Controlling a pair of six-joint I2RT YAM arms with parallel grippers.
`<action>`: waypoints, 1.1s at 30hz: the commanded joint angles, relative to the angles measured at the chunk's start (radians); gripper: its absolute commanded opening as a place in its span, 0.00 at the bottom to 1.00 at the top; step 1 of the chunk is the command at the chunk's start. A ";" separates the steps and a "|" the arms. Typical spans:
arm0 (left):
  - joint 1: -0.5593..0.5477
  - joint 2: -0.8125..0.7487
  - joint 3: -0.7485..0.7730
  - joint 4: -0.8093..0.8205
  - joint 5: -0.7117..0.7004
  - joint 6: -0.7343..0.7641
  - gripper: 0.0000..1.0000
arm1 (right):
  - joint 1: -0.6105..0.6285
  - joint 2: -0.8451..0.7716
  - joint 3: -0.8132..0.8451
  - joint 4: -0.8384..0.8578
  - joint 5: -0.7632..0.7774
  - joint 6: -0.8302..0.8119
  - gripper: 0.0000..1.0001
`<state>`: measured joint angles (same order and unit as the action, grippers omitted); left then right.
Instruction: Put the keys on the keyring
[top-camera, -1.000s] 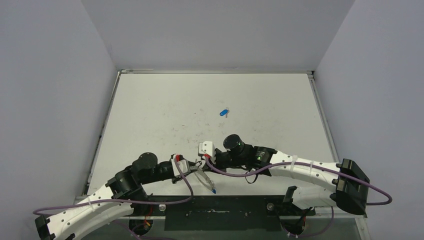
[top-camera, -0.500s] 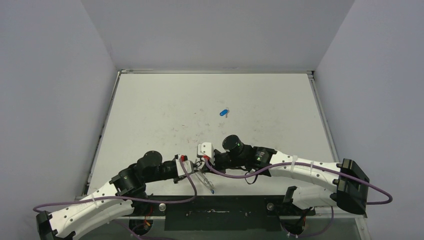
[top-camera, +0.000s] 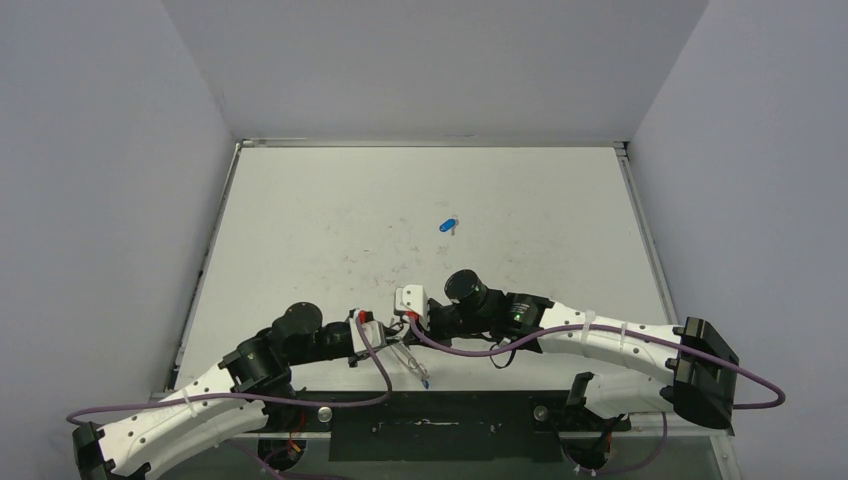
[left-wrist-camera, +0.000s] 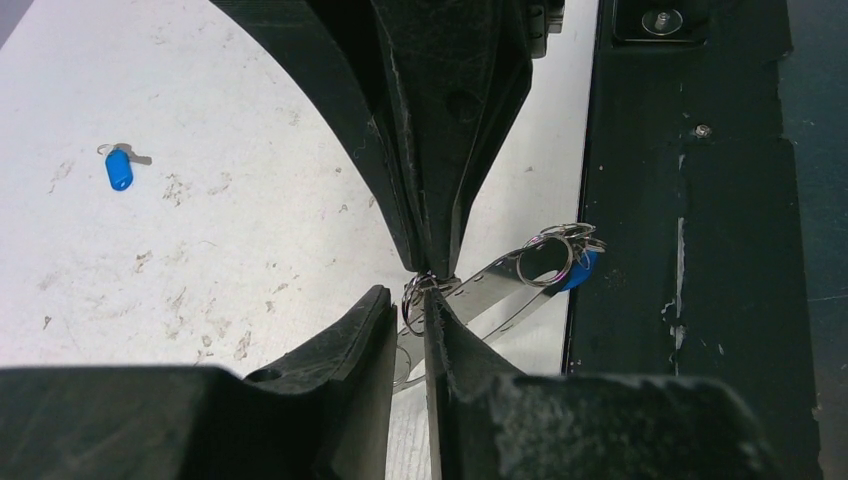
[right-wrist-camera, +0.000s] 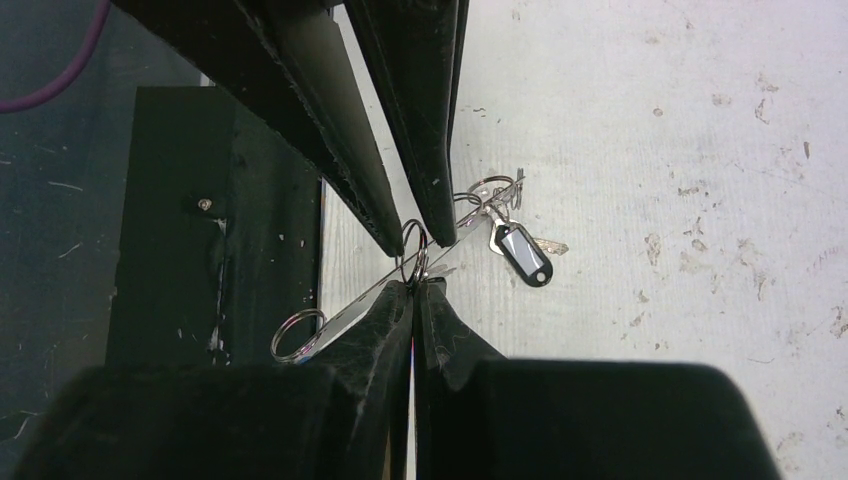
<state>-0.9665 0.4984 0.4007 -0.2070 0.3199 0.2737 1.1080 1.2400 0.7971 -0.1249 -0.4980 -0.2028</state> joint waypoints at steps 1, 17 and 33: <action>-0.003 0.002 0.001 0.023 0.011 0.002 0.16 | 0.009 -0.004 0.057 0.037 -0.011 -0.014 0.00; -0.004 0.037 0.012 0.003 0.016 0.010 0.00 | 0.008 -0.004 0.063 0.020 -0.007 -0.025 0.00; -0.003 -0.132 -0.046 0.029 -0.021 -0.048 0.00 | -0.031 -0.011 0.024 0.016 -0.012 -0.045 0.00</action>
<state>-0.9668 0.3893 0.3485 -0.2226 0.3054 0.2497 1.0966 1.2400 0.8139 -0.1459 -0.5060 -0.2279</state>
